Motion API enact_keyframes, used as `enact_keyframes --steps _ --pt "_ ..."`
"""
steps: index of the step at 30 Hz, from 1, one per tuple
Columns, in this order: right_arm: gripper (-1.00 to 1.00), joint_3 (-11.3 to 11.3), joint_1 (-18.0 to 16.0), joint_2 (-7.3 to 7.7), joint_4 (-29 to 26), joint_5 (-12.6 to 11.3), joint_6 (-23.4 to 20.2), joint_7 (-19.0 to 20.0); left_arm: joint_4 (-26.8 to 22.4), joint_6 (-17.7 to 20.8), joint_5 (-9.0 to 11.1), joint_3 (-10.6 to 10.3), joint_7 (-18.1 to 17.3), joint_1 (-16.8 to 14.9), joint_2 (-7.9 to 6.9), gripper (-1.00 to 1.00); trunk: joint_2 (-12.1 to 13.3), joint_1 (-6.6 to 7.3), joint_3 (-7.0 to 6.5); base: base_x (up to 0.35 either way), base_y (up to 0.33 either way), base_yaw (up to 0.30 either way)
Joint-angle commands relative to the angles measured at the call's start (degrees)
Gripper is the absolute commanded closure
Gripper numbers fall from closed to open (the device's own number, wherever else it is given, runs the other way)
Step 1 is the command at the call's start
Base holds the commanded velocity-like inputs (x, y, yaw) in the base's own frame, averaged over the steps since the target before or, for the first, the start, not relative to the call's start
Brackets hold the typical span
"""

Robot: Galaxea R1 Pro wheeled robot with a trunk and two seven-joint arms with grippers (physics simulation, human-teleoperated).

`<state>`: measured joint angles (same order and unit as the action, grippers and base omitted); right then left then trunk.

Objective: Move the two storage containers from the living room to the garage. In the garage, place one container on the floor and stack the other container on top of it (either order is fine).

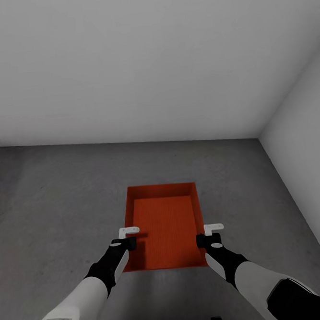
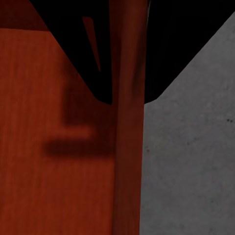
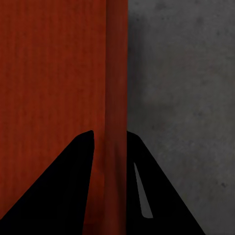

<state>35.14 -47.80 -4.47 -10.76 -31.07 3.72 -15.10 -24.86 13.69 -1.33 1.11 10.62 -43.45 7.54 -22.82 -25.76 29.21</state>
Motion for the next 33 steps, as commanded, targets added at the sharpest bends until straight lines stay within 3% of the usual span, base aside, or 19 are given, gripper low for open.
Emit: enact_keyframes --steps 1,33 --pt "1.0 -0.75 -0.1 0.04 -0.13 0.34 1.77 -0.02 0.25 0.38 -0.17 -0.22 0.37 0.03 -2.53 1.0 -0.1 -0.03 0.16 0.0 0.0 0.0" --pt "1.0 -0.76 -0.1 -0.01 -0.13 0.3 1.77 -0.02 0.25 0.38 -0.18 -0.23 0.37 0.03 -2.45 1.0 -0.1 -0.03 0.69 0.0 0.0 0.0"
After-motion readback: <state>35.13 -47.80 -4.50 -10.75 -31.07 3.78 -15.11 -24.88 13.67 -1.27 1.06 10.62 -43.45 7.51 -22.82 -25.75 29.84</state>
